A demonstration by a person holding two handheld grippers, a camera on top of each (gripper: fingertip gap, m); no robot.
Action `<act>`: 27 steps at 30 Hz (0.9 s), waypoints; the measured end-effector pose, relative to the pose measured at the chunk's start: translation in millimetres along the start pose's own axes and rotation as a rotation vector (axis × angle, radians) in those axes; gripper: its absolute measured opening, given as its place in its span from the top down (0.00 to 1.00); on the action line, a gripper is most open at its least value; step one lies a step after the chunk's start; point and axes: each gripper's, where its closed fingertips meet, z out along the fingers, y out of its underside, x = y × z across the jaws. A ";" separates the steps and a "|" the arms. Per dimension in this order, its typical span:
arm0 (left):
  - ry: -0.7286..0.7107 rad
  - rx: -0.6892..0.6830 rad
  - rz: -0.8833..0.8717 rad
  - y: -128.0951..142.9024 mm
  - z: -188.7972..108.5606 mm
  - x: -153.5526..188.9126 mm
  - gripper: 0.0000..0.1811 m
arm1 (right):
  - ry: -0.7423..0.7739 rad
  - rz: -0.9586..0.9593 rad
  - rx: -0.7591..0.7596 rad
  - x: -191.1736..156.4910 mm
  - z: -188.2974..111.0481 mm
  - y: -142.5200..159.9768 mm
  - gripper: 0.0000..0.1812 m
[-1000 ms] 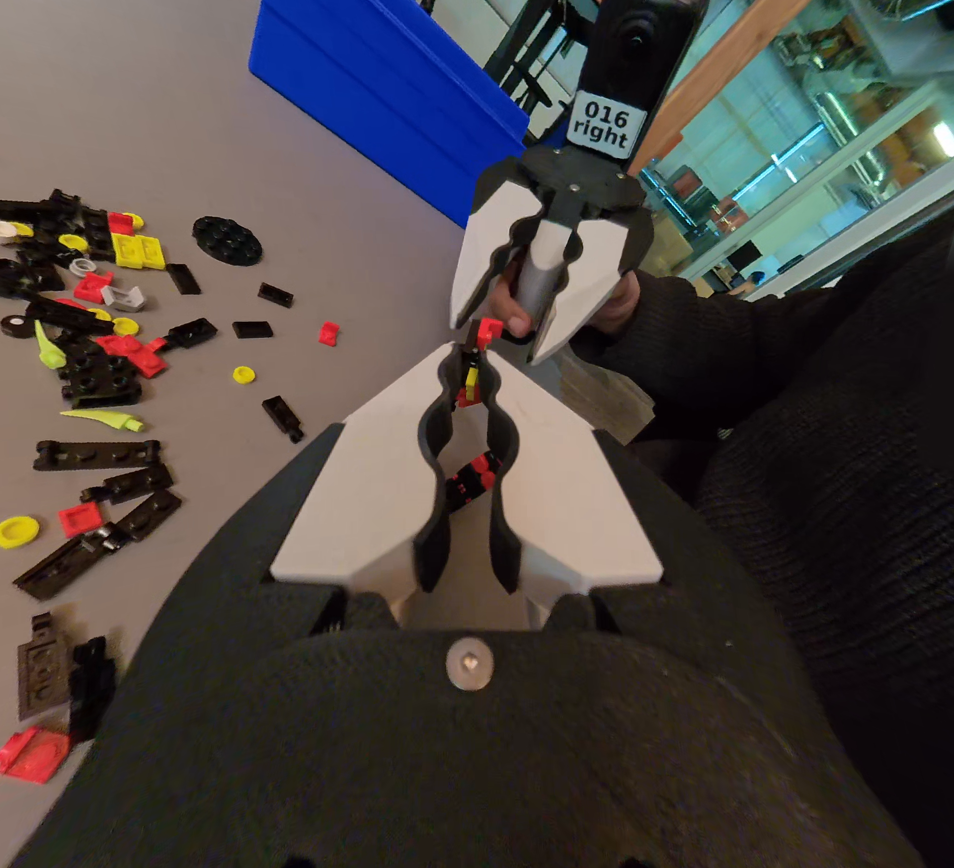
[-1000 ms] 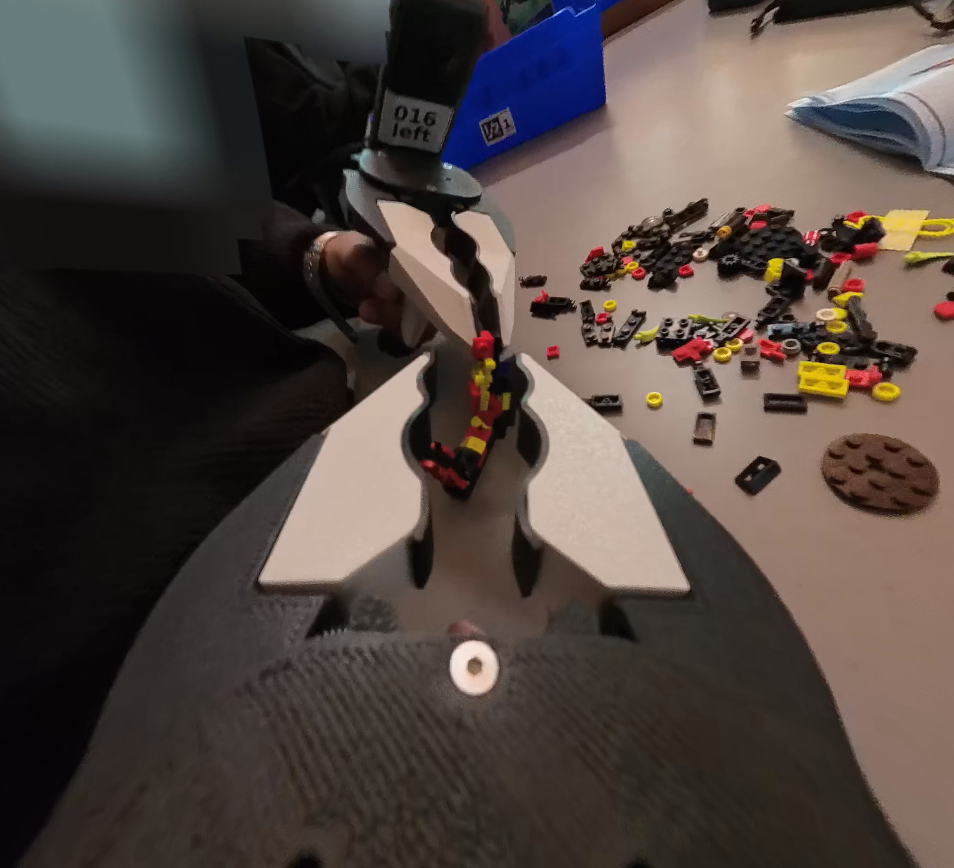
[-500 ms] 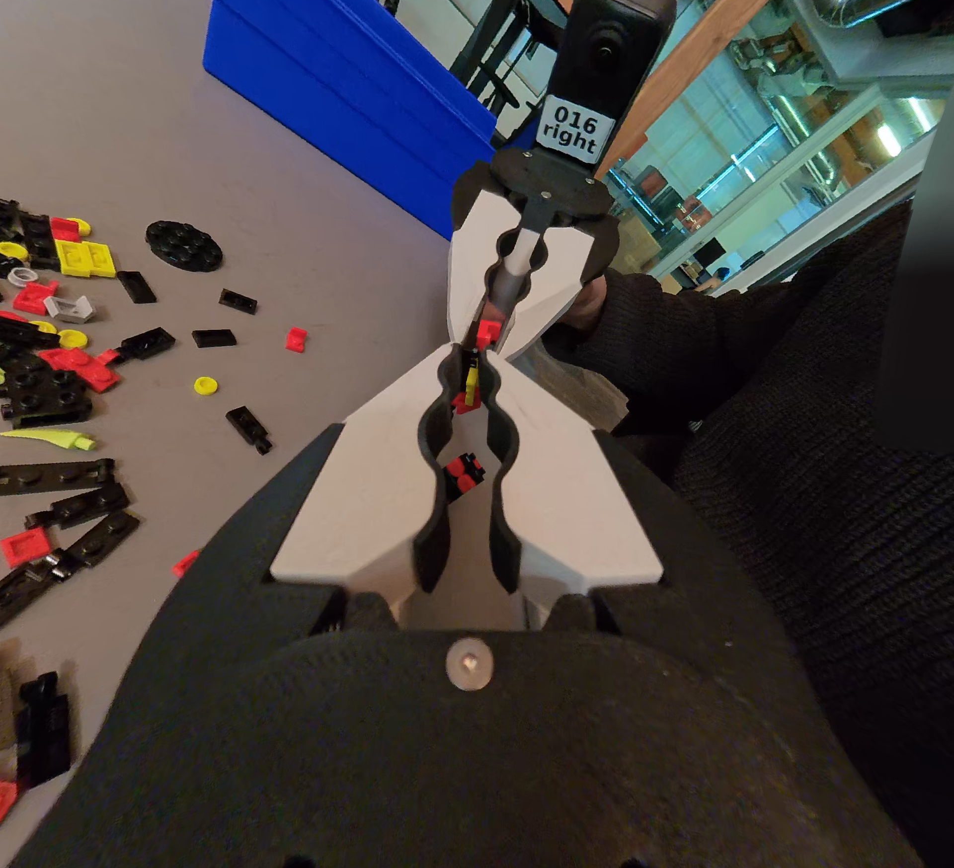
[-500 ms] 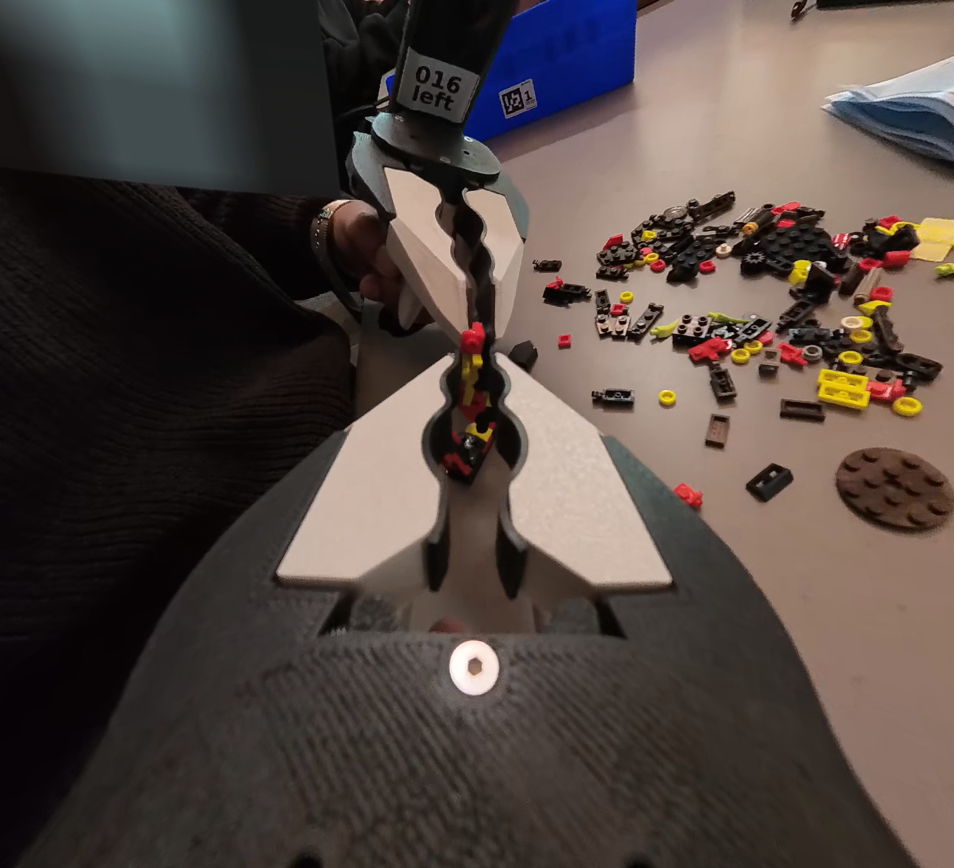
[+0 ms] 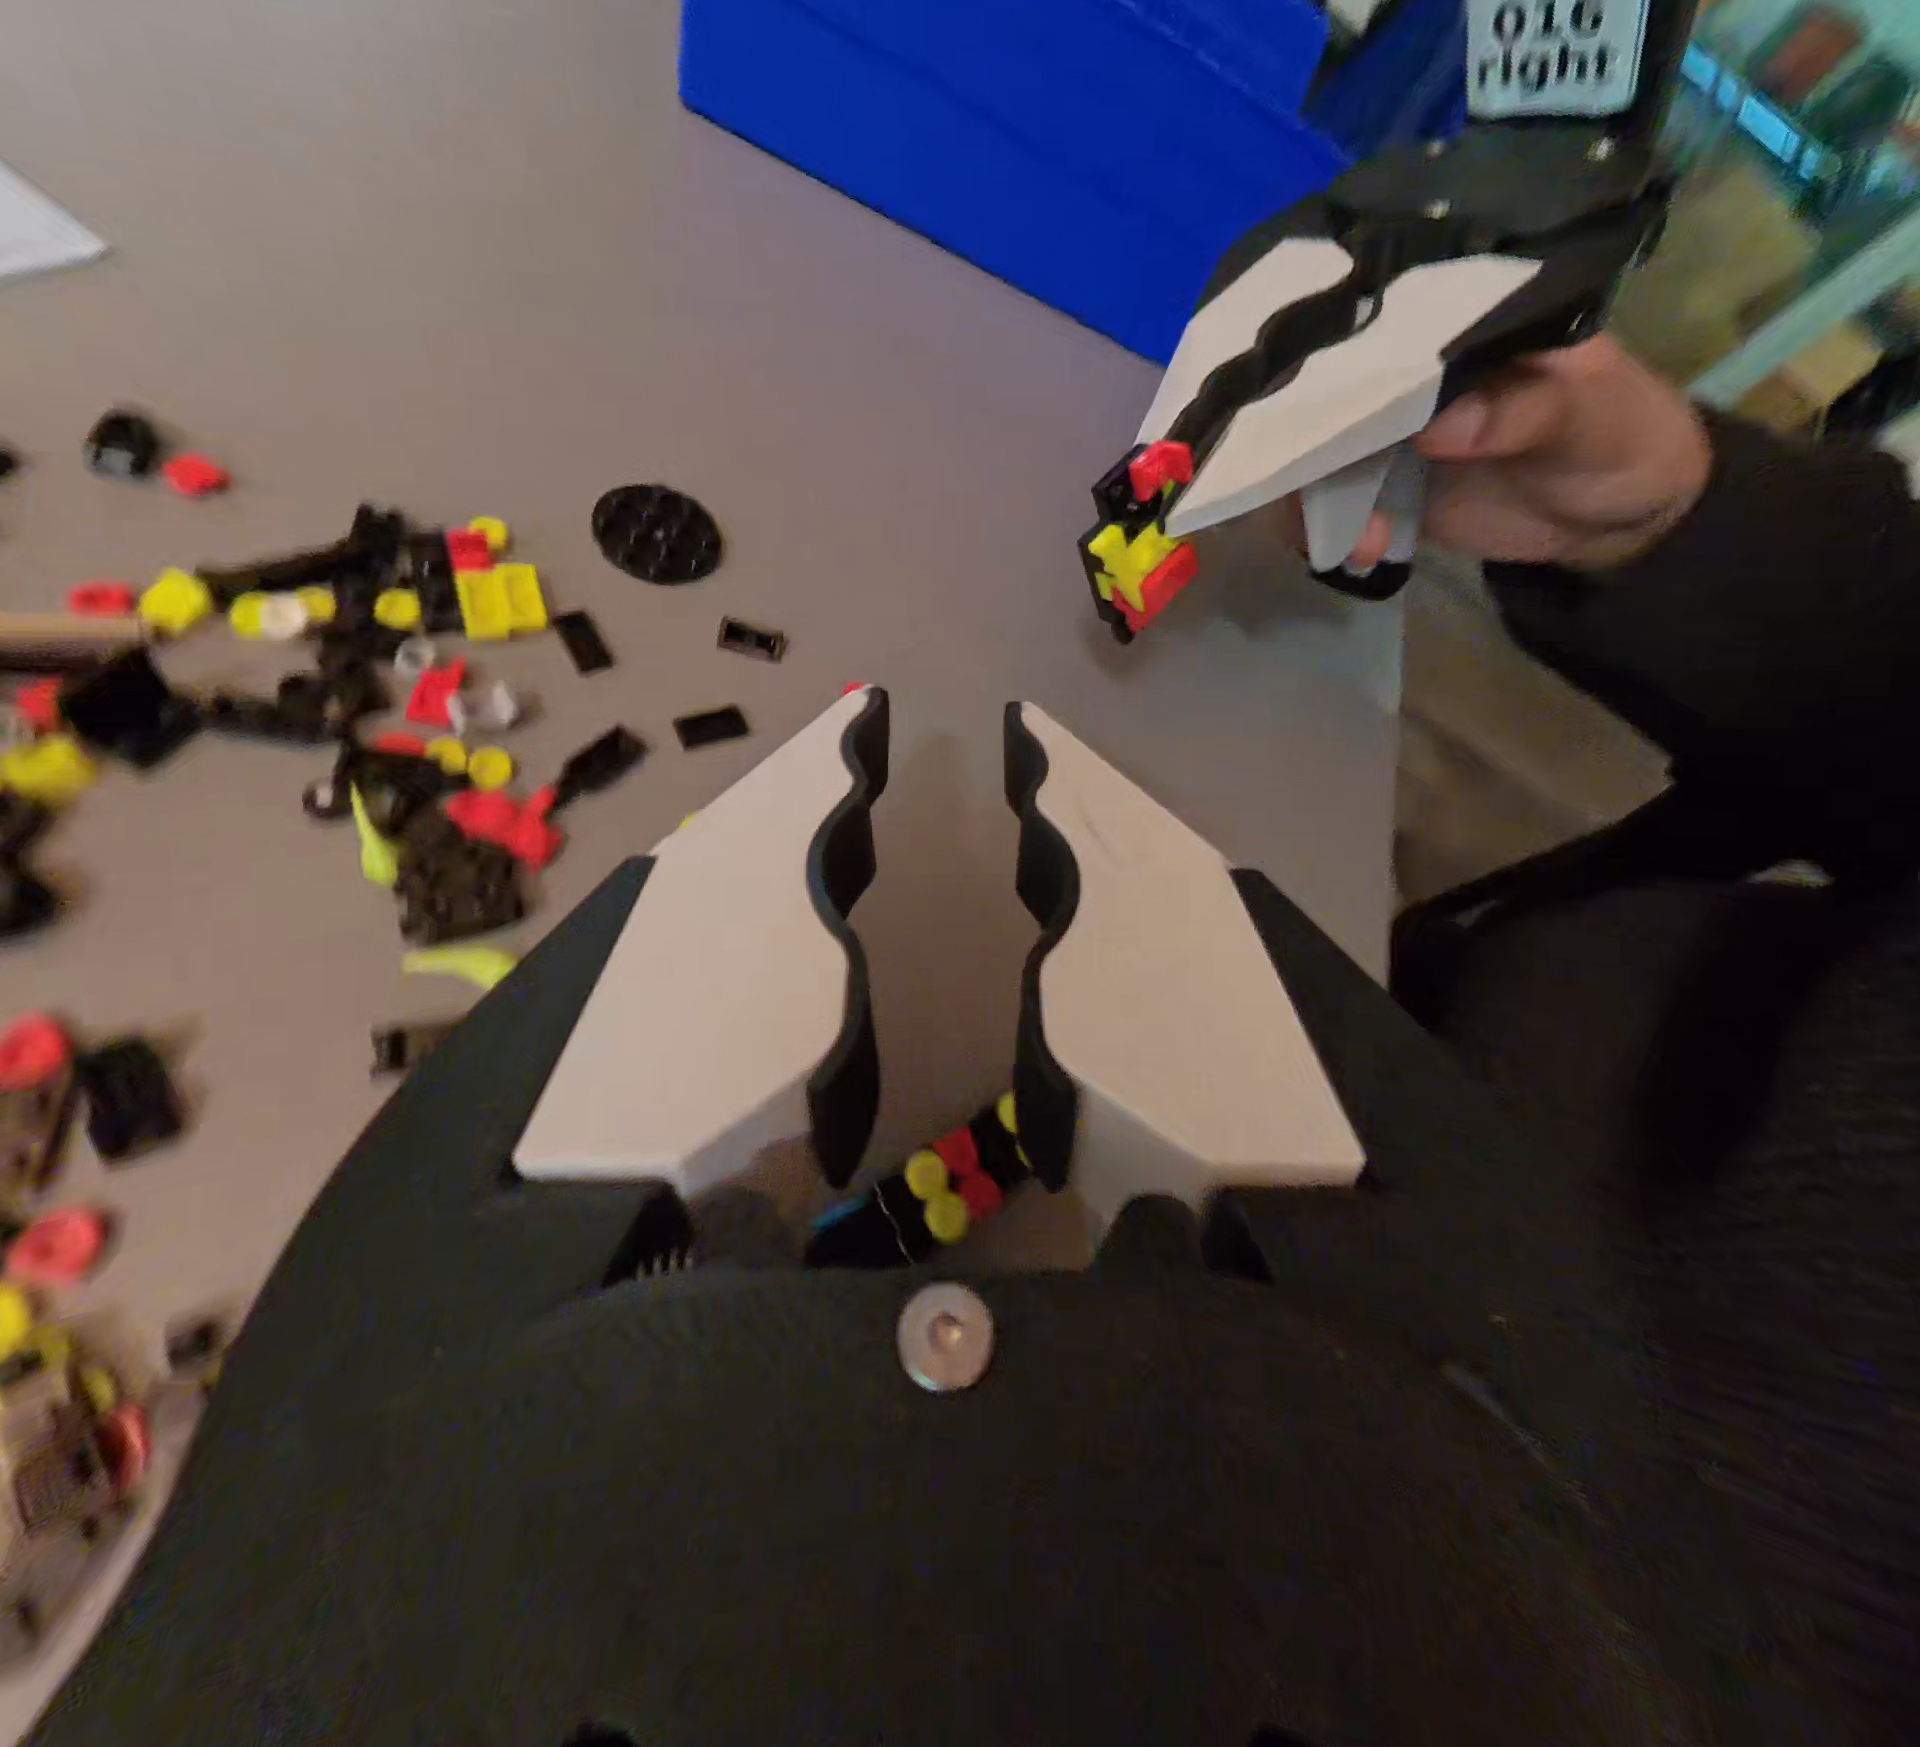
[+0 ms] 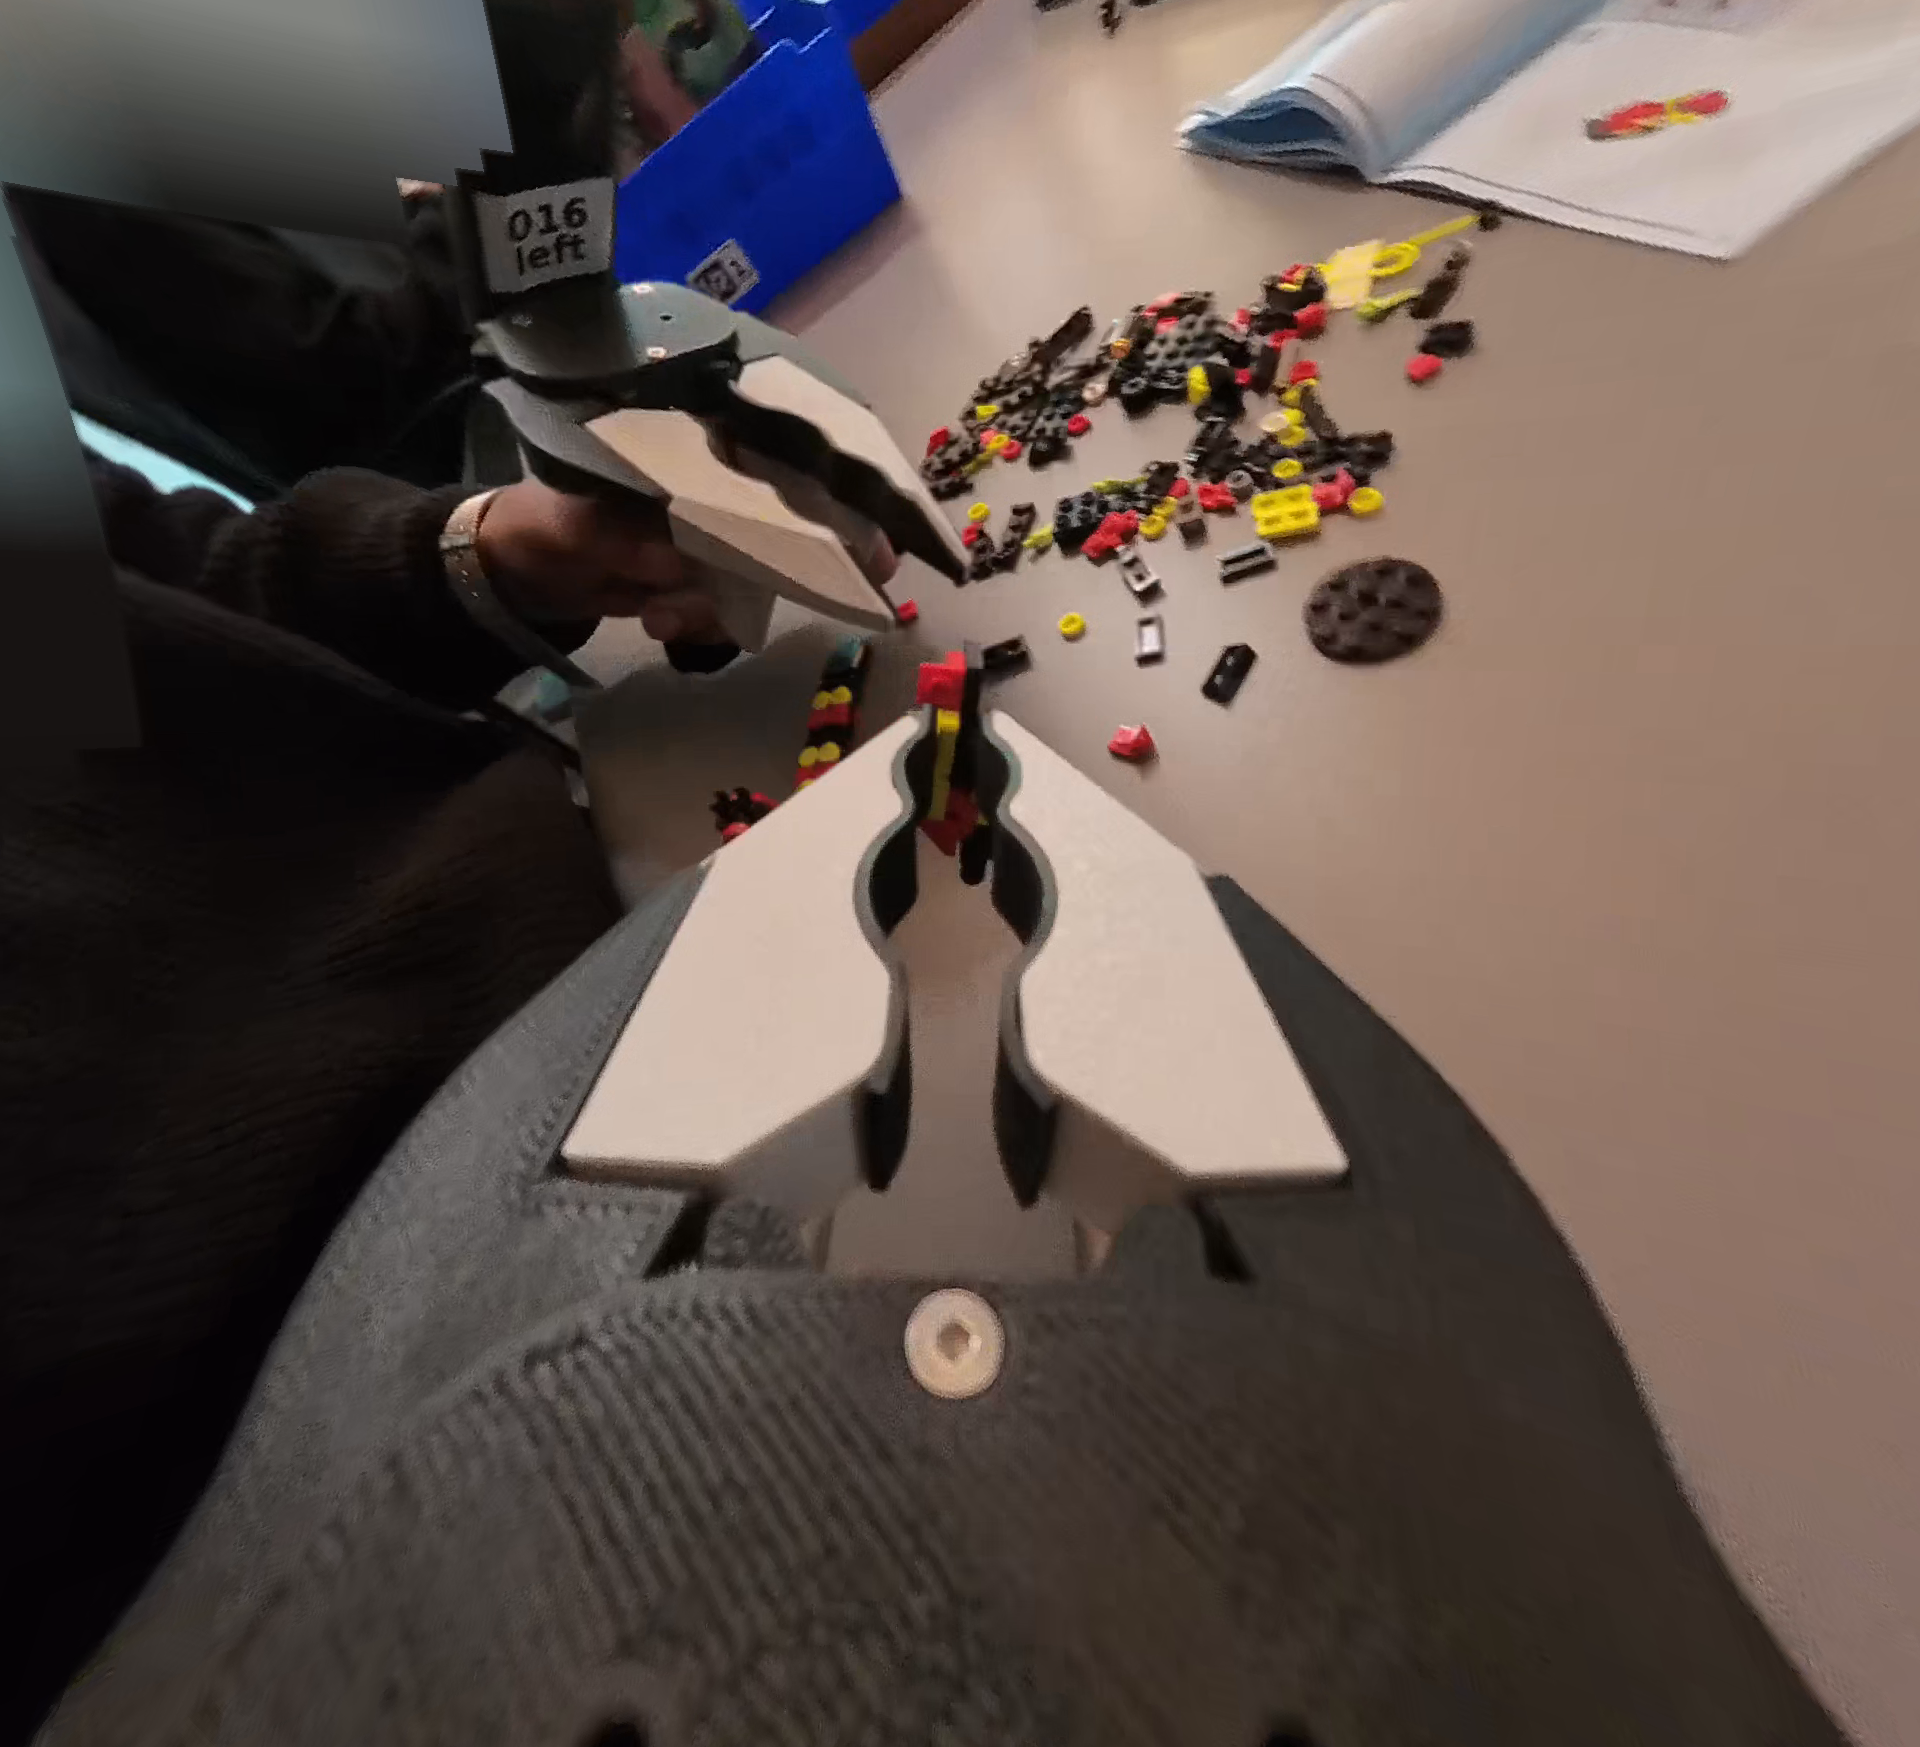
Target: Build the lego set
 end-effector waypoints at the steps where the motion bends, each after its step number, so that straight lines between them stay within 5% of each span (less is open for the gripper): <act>1: 0.007 -0.031 0.055 -2.3 7.4 0.1 0.89 | 0.003 0.031 0.004 2.1 -3.1 0.8 0.97; 8: 0.209 -0.402 0.478 6.5 45.9 -7.2 0.89 | -0.015 0.126 -0.058 7.1 -5.4 15.2 0.97; 15: 0.345 -0.707 0.627 29.4 55.7 -21.6 0.90 | -0.035 0.145 -0.058 8.2 -5.5 16.3 0.97; 27: 0.319 -0.825 0.643 40.2 24.3 -30.2 0.92 | -0.068 0.196 -0.041 11.0 -6.1 15.2 0.97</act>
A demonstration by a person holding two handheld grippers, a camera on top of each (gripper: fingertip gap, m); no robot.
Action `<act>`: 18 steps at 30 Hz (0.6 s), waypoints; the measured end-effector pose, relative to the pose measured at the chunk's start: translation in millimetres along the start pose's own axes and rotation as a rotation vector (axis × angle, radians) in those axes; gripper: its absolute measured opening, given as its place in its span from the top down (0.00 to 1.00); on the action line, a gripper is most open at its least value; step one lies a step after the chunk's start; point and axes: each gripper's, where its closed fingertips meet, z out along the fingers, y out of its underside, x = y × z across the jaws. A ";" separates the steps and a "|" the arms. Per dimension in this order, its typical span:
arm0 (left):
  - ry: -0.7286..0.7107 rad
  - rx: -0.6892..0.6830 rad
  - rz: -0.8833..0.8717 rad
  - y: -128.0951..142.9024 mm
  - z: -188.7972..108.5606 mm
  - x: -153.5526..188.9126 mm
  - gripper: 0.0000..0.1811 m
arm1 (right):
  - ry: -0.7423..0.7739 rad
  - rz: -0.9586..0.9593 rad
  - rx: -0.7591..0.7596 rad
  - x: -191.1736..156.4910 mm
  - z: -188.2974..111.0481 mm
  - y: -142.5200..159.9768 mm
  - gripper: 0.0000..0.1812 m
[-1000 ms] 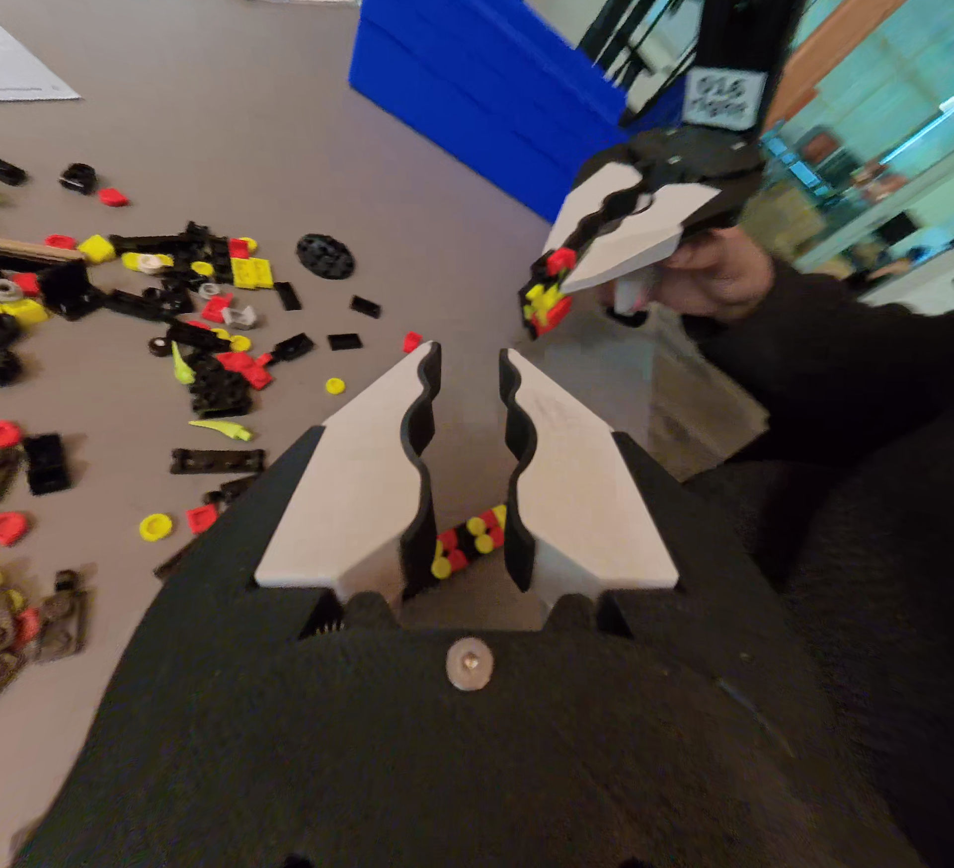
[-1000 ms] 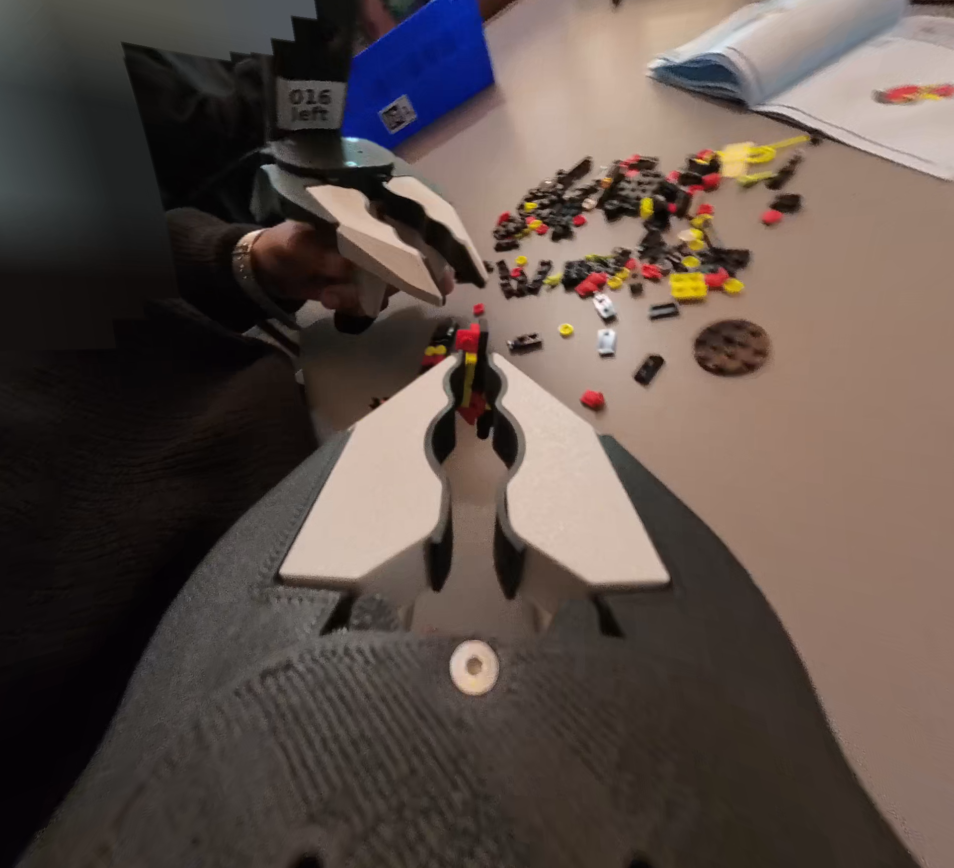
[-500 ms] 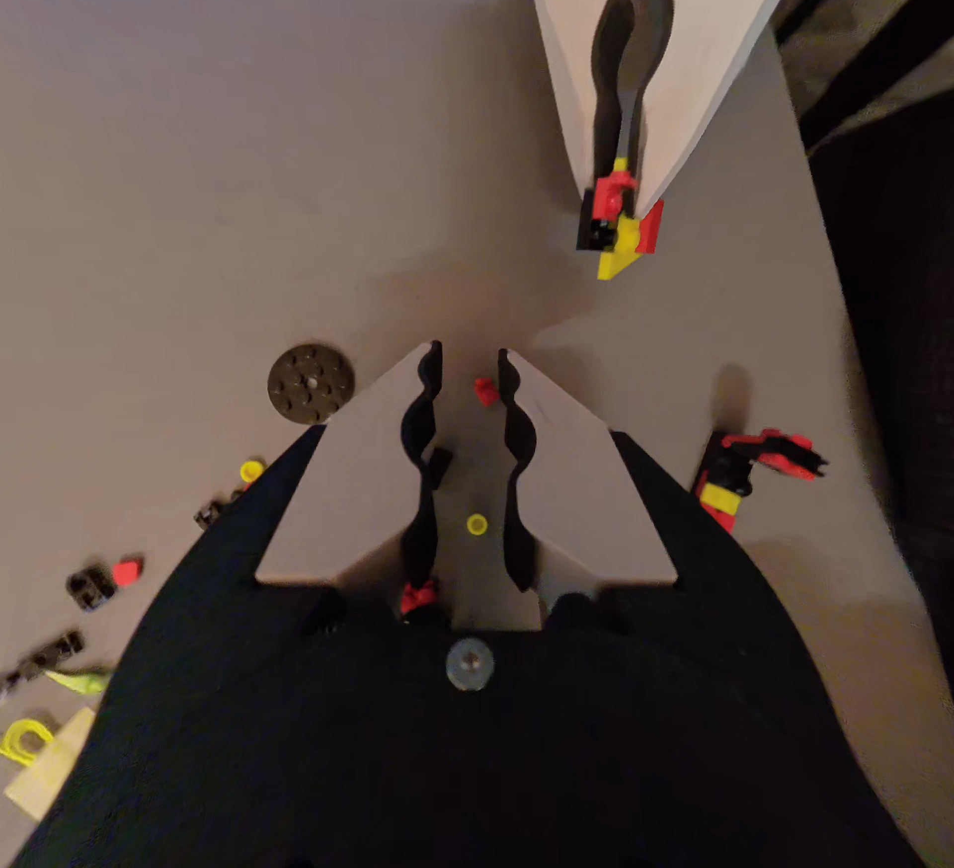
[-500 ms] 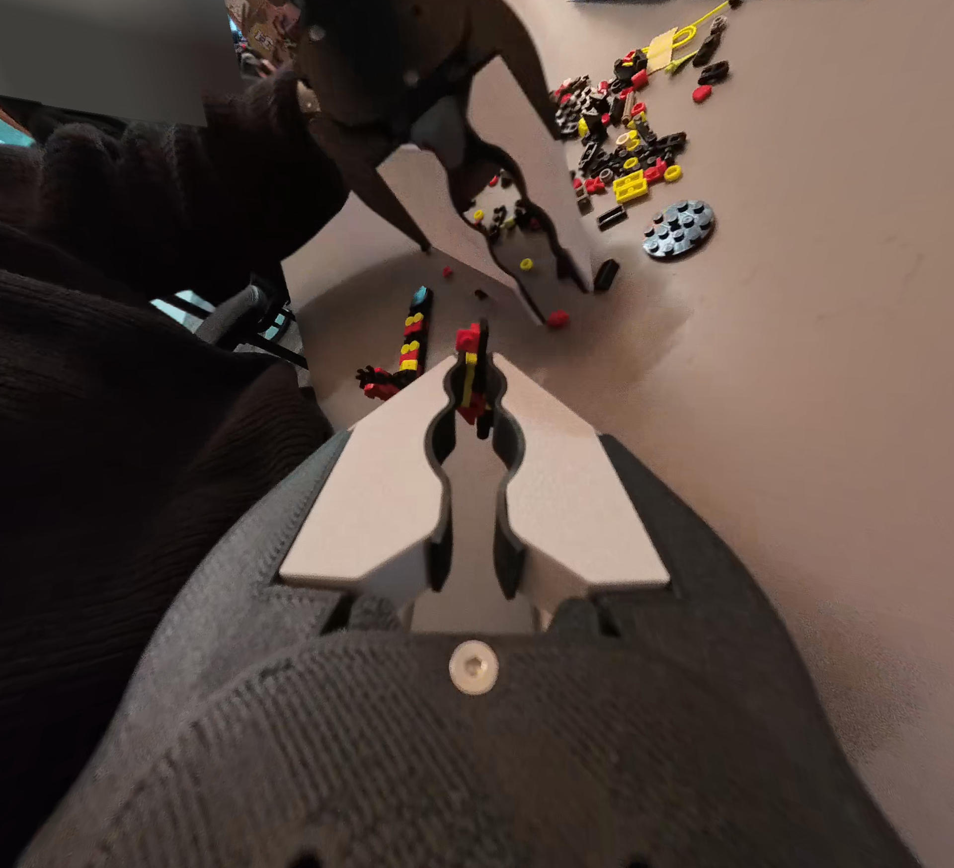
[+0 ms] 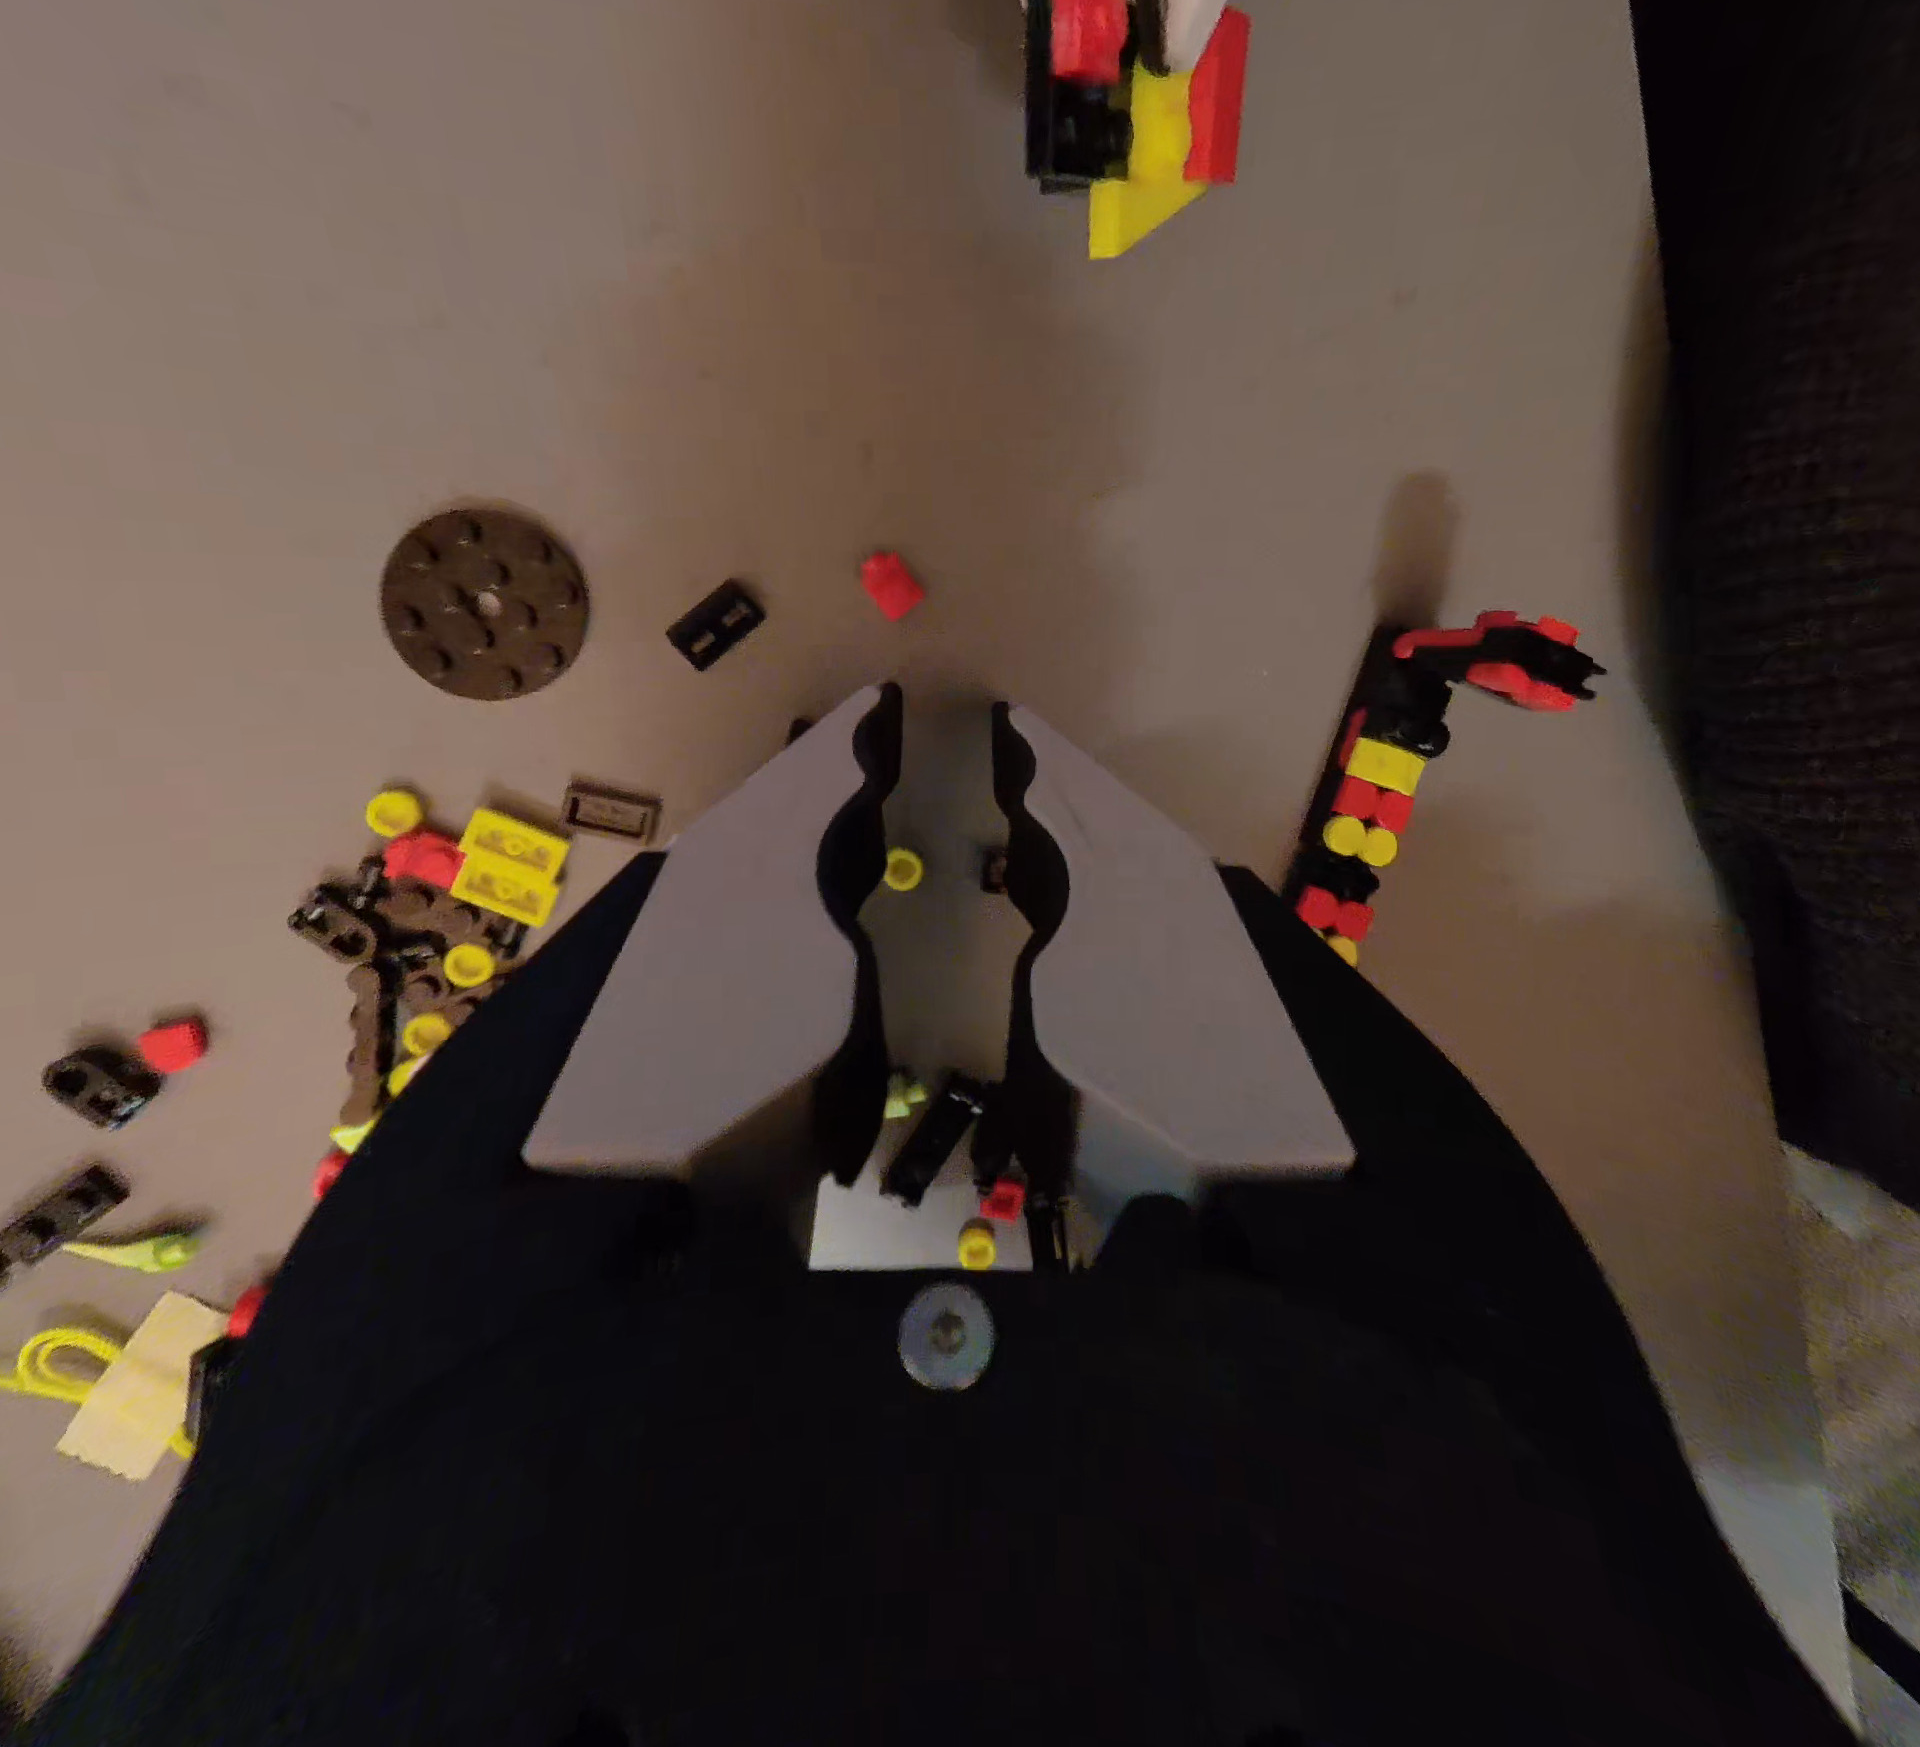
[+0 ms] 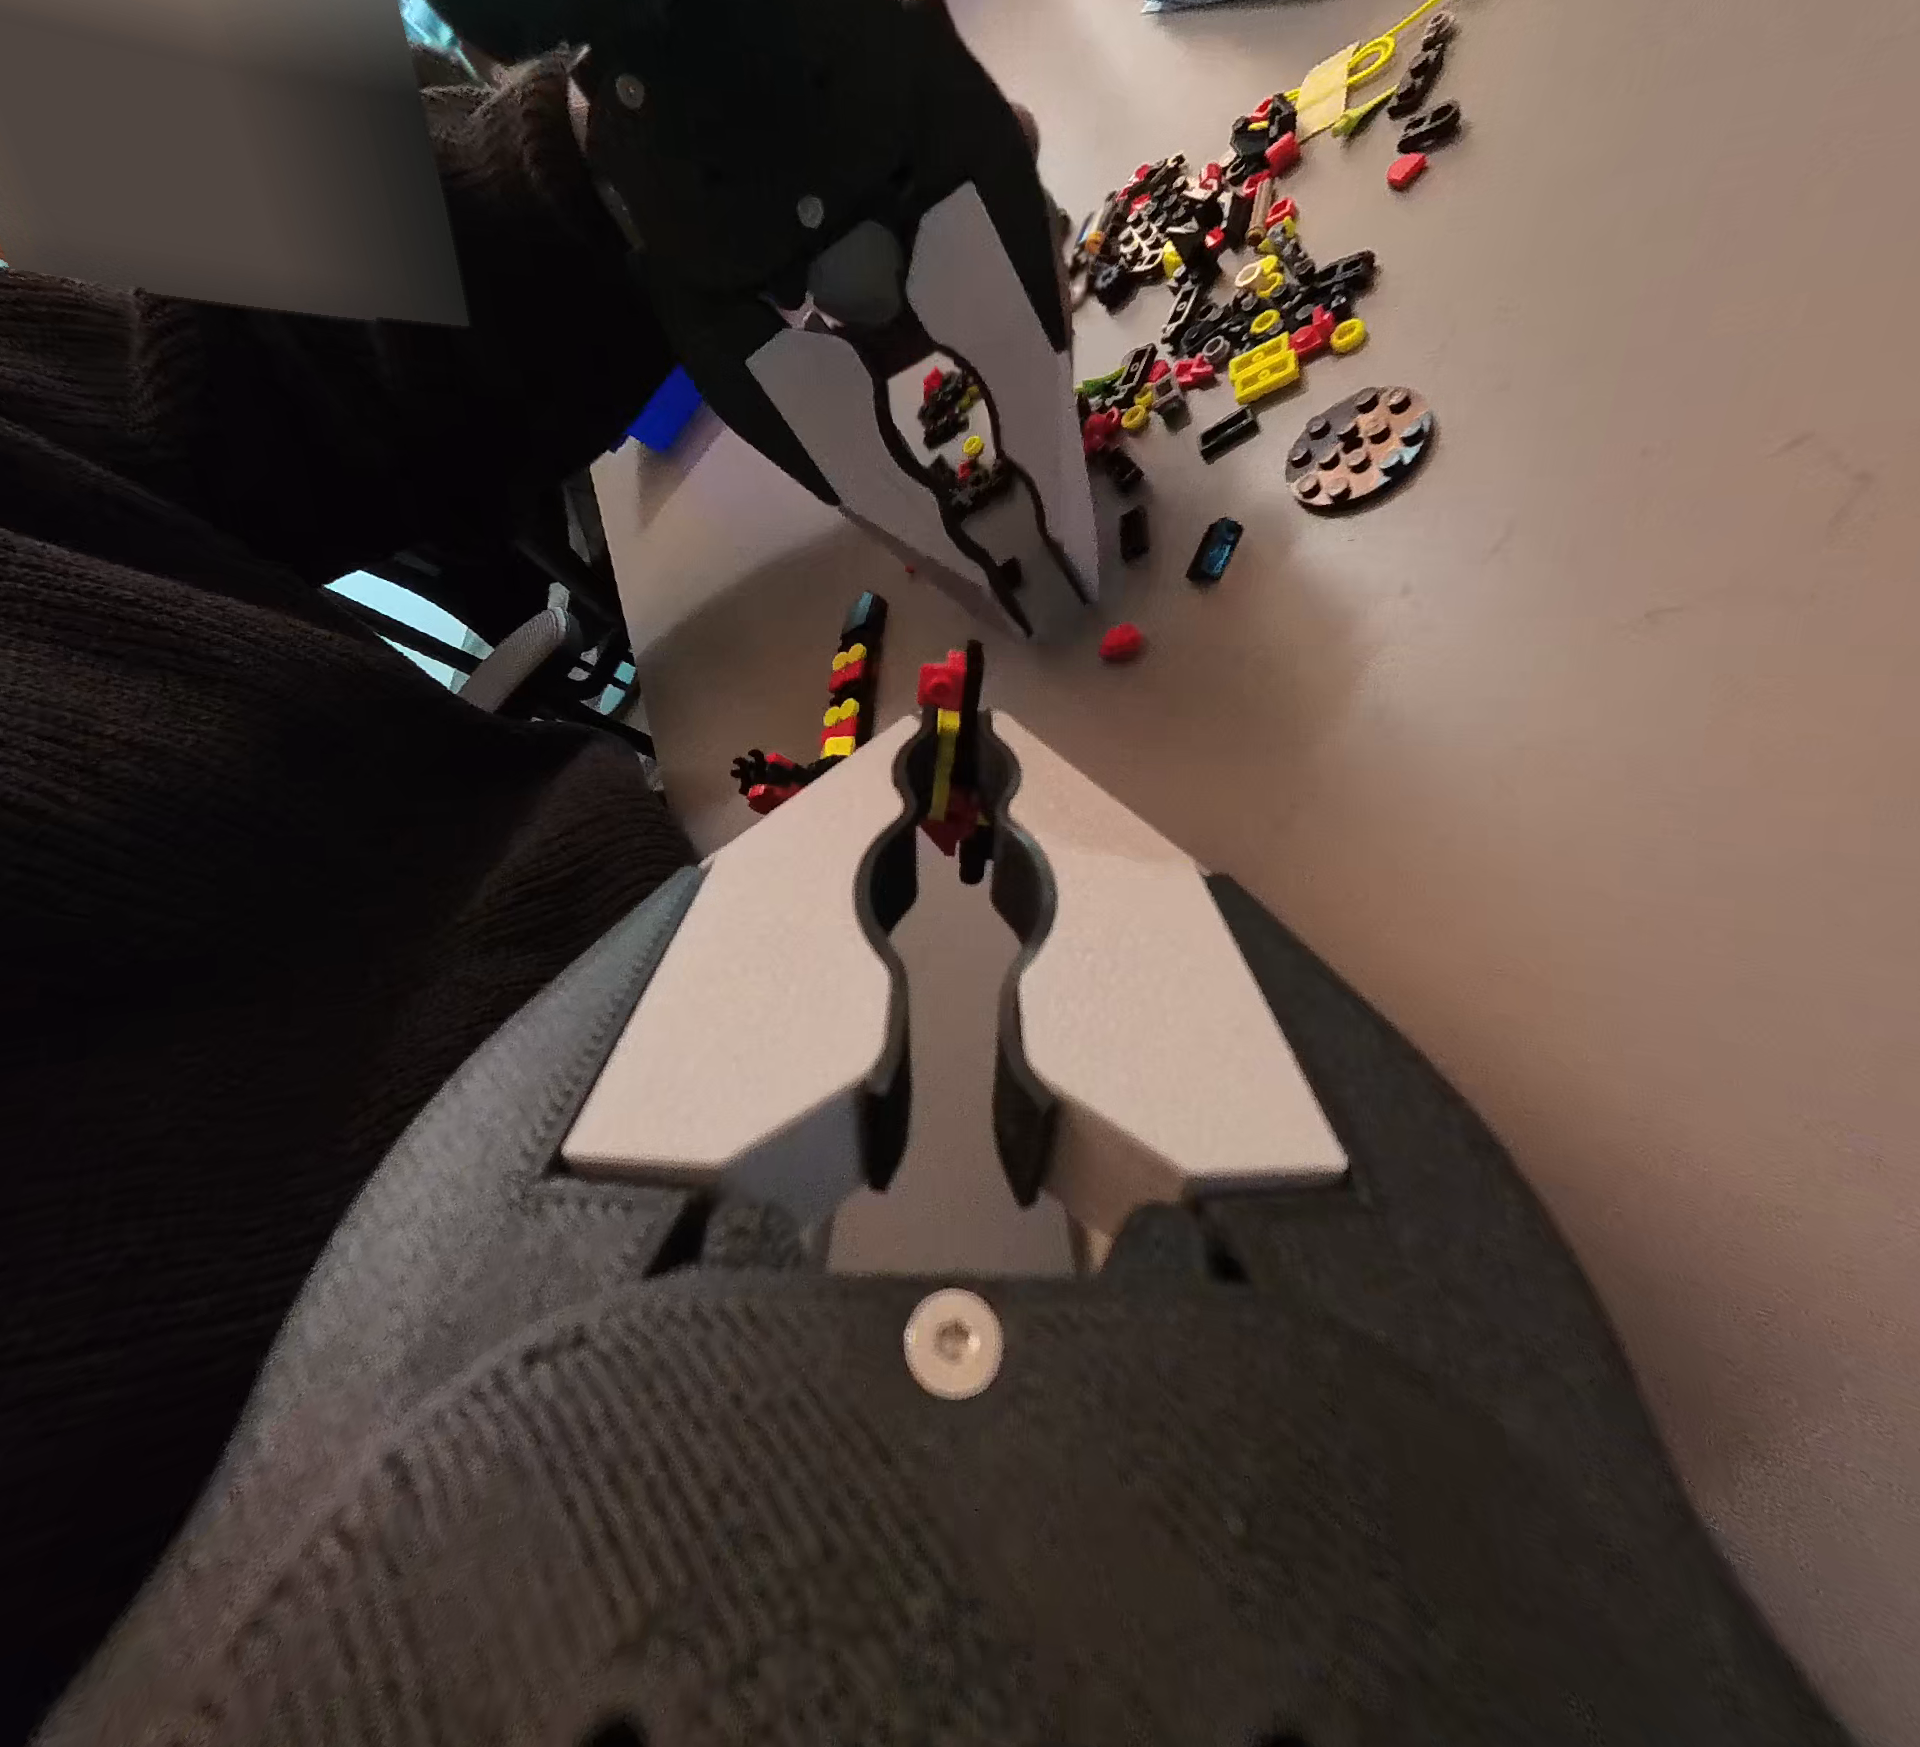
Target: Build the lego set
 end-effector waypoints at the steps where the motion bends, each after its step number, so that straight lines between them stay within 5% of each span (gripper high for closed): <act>1: -0.010 0.033 -0.003 -4.9 -0.8 -1.7 0.92 | -0.002 0.002 -0.001 -0.1 0.3 0.3 0.97; 9: -0.022 0.085 0.049 -23.2 11.4 -7.2 0.86 | 0.002 -0.006 -0.002 -1.7 0.4 0.3 0.97; 18: 0.066 0.001 0.003 4.0 4.1 24.1 0.91 | -0.004 -0.001 -0.008 -1.8 1.2 1.3 0.97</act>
